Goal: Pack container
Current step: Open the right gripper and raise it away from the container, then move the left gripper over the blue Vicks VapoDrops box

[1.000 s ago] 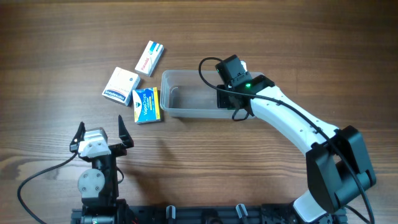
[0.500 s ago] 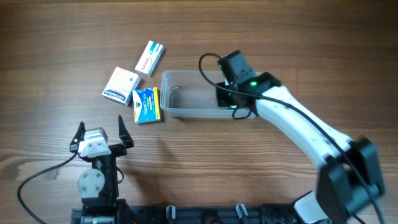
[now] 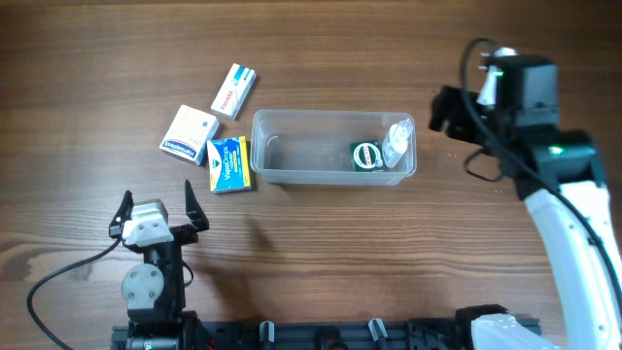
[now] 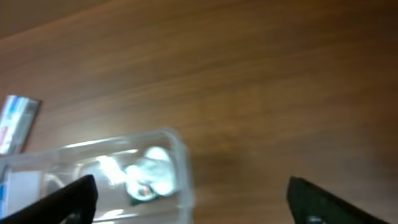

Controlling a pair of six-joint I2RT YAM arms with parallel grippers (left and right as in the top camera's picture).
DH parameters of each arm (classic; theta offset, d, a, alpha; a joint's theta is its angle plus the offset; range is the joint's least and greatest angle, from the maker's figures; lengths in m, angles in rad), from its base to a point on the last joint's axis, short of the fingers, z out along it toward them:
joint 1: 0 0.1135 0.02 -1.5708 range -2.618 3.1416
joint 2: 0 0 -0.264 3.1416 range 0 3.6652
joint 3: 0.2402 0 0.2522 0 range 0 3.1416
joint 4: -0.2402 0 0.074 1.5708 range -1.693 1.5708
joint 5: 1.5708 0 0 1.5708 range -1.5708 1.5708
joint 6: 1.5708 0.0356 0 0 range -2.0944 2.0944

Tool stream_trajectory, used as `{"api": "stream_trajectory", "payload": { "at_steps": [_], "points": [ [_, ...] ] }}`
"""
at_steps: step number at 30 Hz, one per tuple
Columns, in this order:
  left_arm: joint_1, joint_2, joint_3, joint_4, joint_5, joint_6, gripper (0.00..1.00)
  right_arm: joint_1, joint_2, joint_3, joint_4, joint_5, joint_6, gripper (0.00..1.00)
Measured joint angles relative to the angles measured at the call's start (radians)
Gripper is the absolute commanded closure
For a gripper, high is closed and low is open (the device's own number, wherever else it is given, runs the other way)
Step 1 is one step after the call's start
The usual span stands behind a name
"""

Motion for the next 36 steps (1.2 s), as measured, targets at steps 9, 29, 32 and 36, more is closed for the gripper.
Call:
{"api": "stream_trajectory", "payload": {
  "at_steps": [9, 29, 32, 36],
  "points": [
    [0.0, 0.0, 0.0, 0.0, 0.0, 0.0, 0.0, -0.041, -0.006, 0.0, -0.016, 0.0, -0.001, 0.01],
    [0.0, 0.0, -0.001, 0.04, 0.117, -0.01, 0.0, -0.041, -0.006, 0.0, -0.016, 0.0, -0.001, 0.0],
    [-0.001, 0.0, -0.003, 0.093, 0.263, -0.015, 0.0, -0.041, -0.006, 0.0, -0.016, 0.0, -0.001, 0.0],
    [-0.002, 0.001, 0.011, 0.058, 0.404, -0.071, 0.0, -0.041, -0.006, 0.0, -0.016, 0.0, -0.001, 0.0]
  ]
}}
